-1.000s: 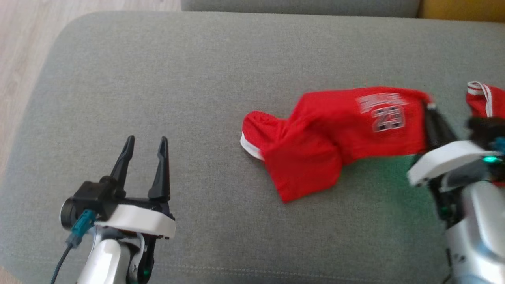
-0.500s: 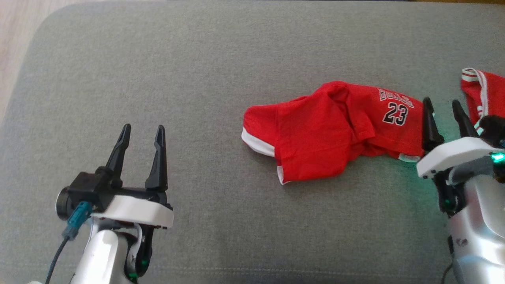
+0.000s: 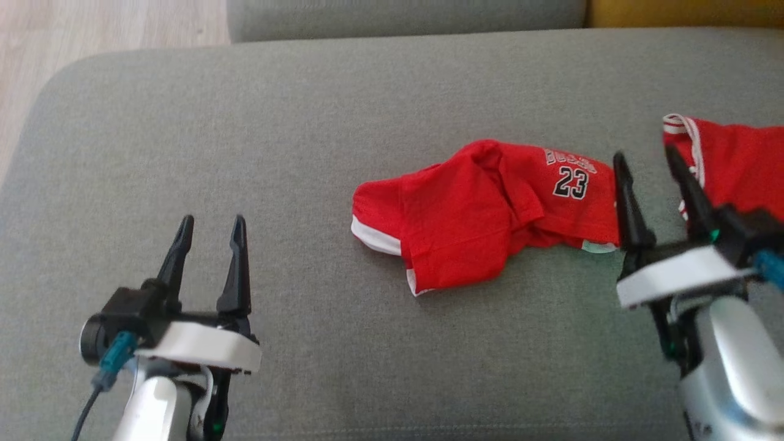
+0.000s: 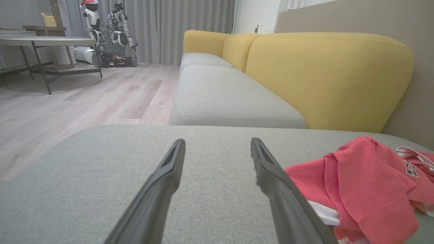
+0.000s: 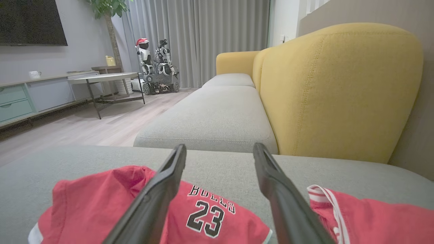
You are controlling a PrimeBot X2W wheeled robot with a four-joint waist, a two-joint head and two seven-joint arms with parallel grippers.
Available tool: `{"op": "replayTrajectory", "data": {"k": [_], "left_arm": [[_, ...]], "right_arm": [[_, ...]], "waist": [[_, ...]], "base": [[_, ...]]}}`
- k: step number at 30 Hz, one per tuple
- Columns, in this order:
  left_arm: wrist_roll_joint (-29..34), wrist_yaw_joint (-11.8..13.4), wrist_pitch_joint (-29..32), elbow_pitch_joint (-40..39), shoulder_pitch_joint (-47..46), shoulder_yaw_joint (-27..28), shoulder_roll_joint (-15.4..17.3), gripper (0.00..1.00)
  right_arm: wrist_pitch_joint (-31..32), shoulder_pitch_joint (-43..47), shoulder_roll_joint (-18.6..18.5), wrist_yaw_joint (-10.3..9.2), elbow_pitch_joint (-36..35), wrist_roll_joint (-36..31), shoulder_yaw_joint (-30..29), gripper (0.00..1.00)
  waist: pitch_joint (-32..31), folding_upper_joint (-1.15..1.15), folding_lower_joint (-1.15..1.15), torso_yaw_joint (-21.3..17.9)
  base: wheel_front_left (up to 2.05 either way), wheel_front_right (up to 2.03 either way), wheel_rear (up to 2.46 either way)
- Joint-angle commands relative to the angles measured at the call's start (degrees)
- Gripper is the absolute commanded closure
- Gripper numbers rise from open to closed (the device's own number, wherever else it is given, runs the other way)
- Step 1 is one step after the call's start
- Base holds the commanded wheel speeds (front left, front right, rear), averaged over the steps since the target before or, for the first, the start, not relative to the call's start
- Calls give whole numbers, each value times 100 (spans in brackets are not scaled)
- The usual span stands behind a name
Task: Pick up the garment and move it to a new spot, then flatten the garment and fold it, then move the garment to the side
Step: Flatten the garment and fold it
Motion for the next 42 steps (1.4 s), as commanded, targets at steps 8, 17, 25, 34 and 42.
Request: {"op": "replayTrajectory", "data": {"k": [8,17,25,34,42], "left_arm": [[76,35,-44,-109,82,259,141,0],[48,76,-18,-87,224,255,214,0],[22,108,12,-118,242,216,232,0],[12,106,22,-158,85,143,240,0],[-3,62,-1,-72,-160,49,174,0]], "right_arm": [[471,864,294,-5,-1124,-197,46,0],[809,1355,486,-5,-1734,-283,-103,0],[902,1421,534,-5,-1859,-299,-121,0],[1321,1155,423,-5,-1643,-409,395,0],[1937,469,299,-5,-787,-328,1920,0]], "waist": [[-252,0,0,-129],[-296,0,0,-176],[-288,0,0,-169],[-98,0,0,-55],[192,0,0,228]], "base": [[0,0,0],[0,0,0],[0,0,0],[0,0,0],[0,0,0]]}}
